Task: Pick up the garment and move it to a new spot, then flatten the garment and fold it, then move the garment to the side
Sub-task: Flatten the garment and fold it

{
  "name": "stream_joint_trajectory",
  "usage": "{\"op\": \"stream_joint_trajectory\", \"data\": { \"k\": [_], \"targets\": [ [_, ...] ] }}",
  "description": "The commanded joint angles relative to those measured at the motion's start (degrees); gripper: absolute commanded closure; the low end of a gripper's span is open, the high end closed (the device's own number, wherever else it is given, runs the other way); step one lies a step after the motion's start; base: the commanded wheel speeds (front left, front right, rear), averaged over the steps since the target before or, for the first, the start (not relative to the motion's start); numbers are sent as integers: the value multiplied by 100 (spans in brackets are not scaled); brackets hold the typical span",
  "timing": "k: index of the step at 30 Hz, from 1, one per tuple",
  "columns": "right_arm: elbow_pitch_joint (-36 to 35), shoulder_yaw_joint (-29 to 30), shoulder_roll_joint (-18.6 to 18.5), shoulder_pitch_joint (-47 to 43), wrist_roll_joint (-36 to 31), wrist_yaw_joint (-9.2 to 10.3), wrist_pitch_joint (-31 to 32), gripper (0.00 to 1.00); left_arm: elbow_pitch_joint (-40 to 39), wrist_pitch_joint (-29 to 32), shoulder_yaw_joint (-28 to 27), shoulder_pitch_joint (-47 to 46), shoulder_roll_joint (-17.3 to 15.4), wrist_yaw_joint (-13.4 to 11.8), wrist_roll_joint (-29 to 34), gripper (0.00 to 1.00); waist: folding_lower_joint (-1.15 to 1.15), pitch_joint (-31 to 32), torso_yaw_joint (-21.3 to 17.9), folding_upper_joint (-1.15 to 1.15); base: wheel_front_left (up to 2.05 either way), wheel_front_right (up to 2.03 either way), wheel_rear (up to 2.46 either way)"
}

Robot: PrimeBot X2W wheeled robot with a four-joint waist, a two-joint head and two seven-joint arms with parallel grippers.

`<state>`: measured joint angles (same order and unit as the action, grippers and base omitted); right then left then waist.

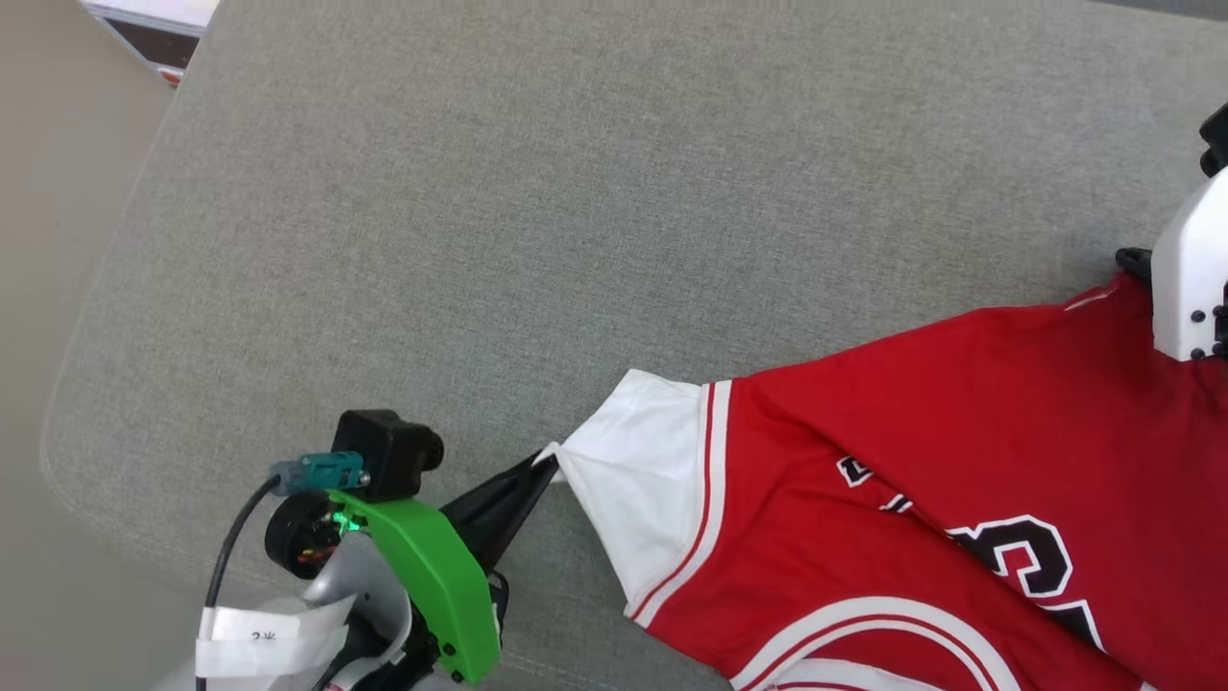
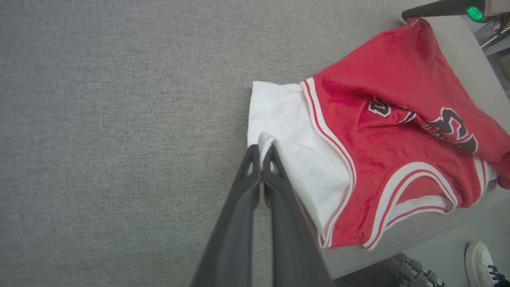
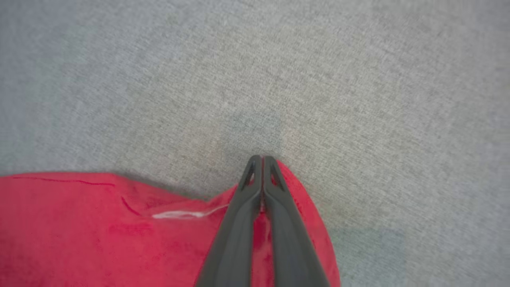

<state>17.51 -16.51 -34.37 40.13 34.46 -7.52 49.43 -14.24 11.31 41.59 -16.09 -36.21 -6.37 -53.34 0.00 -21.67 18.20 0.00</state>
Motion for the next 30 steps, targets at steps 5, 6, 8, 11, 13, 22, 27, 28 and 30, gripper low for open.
{"op": "stream_joint_trajectory", "data": {
  "k": [5, 6, 8, 11, 13, 22, 27, 28, 30],
  "targets": [
    [32, -146, -83, -40, 157, 3, -687, 100, 44, -239, -241, -121, -78, -131, 53, 100, 0, 644, -370, 0, 0, 0, 0],
    [28, -162, -101, -40, 187, 3, -784, 100, 34, -256, -266, -137, -90, -140, 62, 100, 0, 720, -408, 0, 0, 0, 0],
    [27, -185, -135, -57, 266, 3, -970, 100, 4, -308, -345, -185, -120, -175, 87, 100, 0, 899, -498, 0, 0, 0, 0],
    [10, -187, -189, -86, 364, 3, -1207, 100, -46, -341, -462, -251, -203, -231, 115, 100, 0, 1160, -648, 0, 0, 0, 0],
    [-15, -188, -223, -109, 412, 3, -1339, 100, -85, -378, -557, -290, -255, -276, 123, 100, 0, 1317, -757, 0, 0, 0, 0],
    [-394, -81, -357, -236, 514, 3, -1958, 100, -383, -716, -1066, -424, -280, -582, 87, 100, 0, 1817, -1277, 0, 0, 0, 0],
    [-736, 230, -422, -362, 503, 3, -2285, 100, -588, -1016, -1471, -658, -166, -903, 135, 100, 0, 2120, -1580, 0, 0, 0, 0],
    [-783, 262, -414, -383, 493, 3, -2301, 100, -612, -1052, -1519, -699, -167, -935, 159, 100, 0, 2157, -1620, 0, 0, 0, 0],
    [-914, 334, -406, -433, 468, 3, -2325, 100, -667, -1110, -1613, -804, -164, -995, 203, 100, 0, 2220, -1688, 0, 0, 0, 0]
  ]
}}
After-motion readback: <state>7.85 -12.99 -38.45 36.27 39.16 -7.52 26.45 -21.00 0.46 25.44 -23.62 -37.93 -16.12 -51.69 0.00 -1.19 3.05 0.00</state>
